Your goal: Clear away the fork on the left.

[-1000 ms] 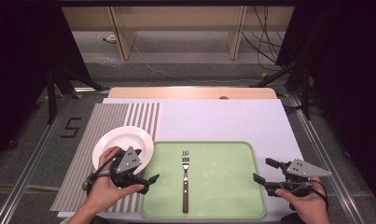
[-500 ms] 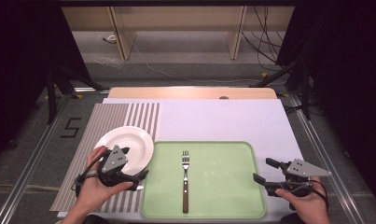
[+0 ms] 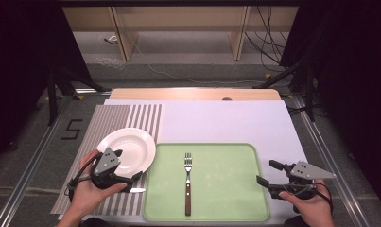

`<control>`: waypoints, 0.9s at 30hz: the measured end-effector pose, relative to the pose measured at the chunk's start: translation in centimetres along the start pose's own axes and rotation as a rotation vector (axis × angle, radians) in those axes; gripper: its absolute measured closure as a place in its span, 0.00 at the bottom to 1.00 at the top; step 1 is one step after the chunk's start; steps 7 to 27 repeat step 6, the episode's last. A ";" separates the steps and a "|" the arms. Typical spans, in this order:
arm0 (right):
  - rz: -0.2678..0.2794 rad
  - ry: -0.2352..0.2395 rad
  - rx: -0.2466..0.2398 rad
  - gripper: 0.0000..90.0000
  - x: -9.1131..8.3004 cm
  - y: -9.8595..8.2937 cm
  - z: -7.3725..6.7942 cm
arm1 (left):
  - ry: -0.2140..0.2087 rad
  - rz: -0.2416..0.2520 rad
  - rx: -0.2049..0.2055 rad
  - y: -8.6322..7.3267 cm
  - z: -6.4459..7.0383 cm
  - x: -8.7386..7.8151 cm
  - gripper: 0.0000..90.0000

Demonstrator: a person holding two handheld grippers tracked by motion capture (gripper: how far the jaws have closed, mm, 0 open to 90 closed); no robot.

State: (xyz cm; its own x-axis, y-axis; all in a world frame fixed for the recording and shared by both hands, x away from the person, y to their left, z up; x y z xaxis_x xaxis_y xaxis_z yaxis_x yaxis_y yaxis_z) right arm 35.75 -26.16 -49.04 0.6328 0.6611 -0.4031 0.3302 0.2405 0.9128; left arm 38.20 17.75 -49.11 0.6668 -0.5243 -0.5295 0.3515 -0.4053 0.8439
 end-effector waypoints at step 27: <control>0.001 -0.001 0.002 0.24 0.0 0.0 0.1 | -0.020 -0.001 0.003 0.2 0.7 0.3 0.01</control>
Point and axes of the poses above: each handheld gripper's, and its own axes: x roughly forward along the jaws, y roughly out of its top, z roughly to its right, the point moved 9 cm from there along x, roughly forward along the jaws
